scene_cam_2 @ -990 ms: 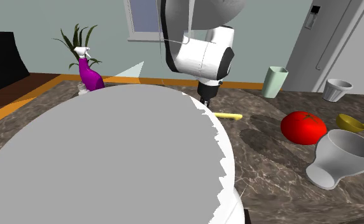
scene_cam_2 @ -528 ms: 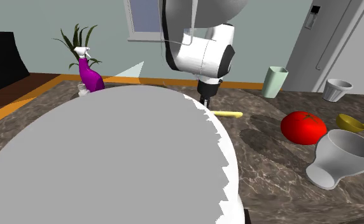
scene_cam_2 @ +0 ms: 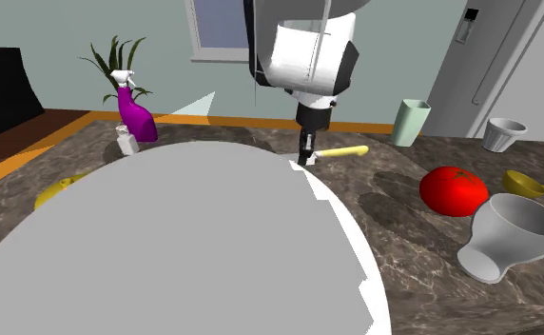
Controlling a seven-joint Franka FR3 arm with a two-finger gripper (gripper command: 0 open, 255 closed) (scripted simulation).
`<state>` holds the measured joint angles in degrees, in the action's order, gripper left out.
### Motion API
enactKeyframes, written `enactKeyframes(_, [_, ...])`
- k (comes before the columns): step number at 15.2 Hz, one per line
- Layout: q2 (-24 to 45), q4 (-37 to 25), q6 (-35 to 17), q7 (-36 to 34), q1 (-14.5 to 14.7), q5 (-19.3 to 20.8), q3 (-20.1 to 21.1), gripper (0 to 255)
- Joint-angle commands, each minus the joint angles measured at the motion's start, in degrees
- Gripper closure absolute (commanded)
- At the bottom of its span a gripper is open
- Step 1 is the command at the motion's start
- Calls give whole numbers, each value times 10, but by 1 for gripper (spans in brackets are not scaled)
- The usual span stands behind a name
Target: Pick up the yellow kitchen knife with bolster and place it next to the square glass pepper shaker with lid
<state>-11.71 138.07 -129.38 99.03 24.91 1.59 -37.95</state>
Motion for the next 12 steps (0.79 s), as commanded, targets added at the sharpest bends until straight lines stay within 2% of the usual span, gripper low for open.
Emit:
enactKeyframes(1, [-8, -10, 17, -6, -1, 6, 3, 255])
enactKeyframes(12, [-53, -61, 107, -32, -8, 29, 23, 255])
